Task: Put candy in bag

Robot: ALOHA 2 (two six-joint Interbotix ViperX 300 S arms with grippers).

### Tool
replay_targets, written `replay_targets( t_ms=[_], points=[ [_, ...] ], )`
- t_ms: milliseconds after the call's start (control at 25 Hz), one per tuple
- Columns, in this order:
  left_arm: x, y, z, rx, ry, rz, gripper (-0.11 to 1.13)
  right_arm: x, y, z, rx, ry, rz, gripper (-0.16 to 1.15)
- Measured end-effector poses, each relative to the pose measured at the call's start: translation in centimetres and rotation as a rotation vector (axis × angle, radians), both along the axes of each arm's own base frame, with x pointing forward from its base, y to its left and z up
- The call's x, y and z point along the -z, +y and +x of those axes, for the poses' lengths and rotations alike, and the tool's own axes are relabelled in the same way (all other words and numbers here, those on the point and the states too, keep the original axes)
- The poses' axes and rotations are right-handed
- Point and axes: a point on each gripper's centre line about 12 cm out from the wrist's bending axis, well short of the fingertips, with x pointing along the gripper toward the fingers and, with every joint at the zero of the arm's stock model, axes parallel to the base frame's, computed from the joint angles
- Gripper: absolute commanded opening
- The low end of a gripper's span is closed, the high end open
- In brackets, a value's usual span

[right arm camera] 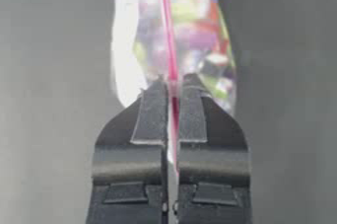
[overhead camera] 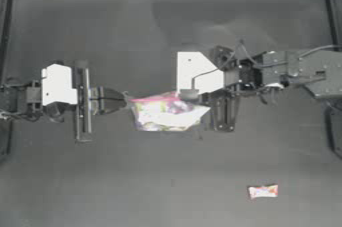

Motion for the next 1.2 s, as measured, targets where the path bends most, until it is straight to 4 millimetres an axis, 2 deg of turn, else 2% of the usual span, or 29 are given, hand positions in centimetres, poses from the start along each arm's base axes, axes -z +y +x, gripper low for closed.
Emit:
replay_targets(
  t_ms=[1200],
  points=[
    [0.0, 0.0, 0.0, -0.001, 0.0, 0.0, 0.03, 1.4, 0.1, -5.3, 0.092, 0.026, 0.034, 0.06]
  ],
)
